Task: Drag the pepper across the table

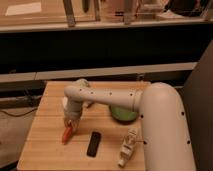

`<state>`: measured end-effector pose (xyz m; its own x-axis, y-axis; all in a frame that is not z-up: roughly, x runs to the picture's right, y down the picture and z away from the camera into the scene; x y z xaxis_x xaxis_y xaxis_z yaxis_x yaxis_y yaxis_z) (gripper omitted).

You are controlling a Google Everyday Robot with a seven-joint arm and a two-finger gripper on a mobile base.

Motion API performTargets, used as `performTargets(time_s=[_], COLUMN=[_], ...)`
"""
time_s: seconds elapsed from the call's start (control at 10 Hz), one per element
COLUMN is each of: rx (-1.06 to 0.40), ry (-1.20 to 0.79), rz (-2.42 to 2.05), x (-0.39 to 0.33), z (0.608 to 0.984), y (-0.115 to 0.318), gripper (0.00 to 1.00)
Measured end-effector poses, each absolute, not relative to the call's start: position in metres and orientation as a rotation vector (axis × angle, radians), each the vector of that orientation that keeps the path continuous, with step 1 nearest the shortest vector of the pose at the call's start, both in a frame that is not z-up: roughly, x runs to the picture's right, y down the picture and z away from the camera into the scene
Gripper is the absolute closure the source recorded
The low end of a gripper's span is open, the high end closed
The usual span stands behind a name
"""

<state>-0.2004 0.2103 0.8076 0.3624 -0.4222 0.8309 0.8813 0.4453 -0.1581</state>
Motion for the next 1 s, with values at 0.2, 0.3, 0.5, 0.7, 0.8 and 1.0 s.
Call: performTargets(time_s=[0.2,0.3,0.5,0.7,0.8,1.0], rx=[-0.673,-0.672,-0.670,-0.669,-0.668,-0.668], ry=[-0.807,-0.807,-0.811,-0.812,-0.813,-0.814], rz=[-0.912,-0.904,-0.894,-0.883,-0.878,-0.869], x=[-0.196,-0.193,-0.192,-0.190,-0.188,-0.187], z=[0.806,0.806,0.804,0.804,0.803,0.803], y=[0.210,0.209,0.208,0.207,0.207,0.206], gripper=[1.00,1.00,1.00,1.00,1.00,1.00])
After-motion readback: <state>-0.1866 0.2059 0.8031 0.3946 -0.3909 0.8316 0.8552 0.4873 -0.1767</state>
